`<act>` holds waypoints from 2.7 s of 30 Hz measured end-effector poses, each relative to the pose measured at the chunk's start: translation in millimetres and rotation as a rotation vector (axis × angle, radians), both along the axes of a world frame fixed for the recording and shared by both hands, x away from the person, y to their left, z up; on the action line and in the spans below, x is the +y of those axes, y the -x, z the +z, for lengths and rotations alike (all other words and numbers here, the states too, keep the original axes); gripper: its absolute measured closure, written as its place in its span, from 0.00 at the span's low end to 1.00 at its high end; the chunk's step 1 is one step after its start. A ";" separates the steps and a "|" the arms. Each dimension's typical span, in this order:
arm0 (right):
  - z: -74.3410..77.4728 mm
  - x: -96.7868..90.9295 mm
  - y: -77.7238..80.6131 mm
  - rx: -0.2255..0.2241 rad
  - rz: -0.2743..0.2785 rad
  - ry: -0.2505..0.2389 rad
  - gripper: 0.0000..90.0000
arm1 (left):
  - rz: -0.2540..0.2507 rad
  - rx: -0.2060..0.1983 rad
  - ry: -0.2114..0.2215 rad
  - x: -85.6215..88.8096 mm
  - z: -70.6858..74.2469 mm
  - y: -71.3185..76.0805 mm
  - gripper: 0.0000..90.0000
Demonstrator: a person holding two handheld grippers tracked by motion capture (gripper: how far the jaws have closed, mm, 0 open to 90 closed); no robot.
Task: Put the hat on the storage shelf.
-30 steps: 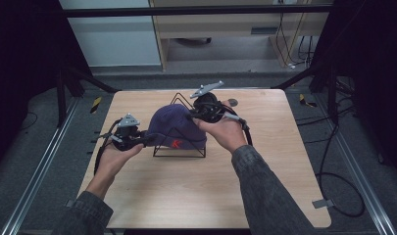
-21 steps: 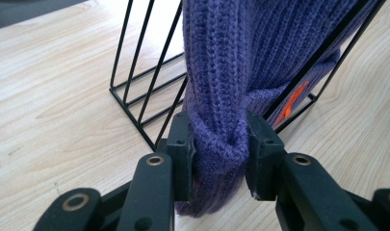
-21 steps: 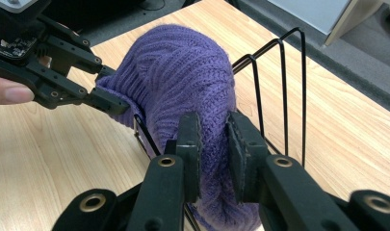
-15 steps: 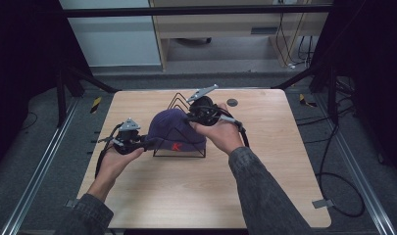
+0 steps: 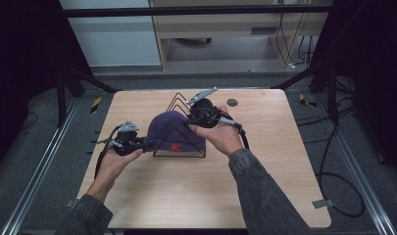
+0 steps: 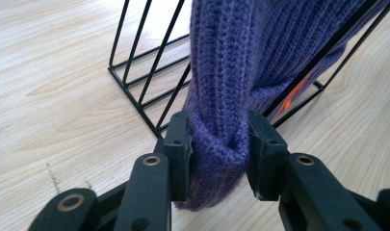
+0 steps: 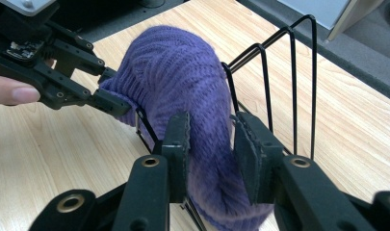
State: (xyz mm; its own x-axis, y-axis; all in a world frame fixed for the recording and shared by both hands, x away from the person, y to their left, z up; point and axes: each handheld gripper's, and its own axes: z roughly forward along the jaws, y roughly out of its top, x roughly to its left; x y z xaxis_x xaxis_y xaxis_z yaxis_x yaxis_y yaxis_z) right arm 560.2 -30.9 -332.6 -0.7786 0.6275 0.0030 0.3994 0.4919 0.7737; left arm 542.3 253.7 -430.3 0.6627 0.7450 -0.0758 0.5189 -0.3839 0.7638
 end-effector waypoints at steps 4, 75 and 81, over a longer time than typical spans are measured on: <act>2.3 -3.5 1.9 -0.006 -0.002 -0.005 0.72 | 0.001 0.003 -0.007 0.6 -2.1 -0.8 0.72; -126.1 -149.6 82.3 0.067 -0.313 -0.029 0.15 | 0.237 0.124 -0.131 47.8 -64.7 39.1 0.09; -152.9 -156.0 83.2 0.091 -0.339 0.017 0.14 | 0.217 0.088 -0.171 45.4 -68.2 41.0 0.07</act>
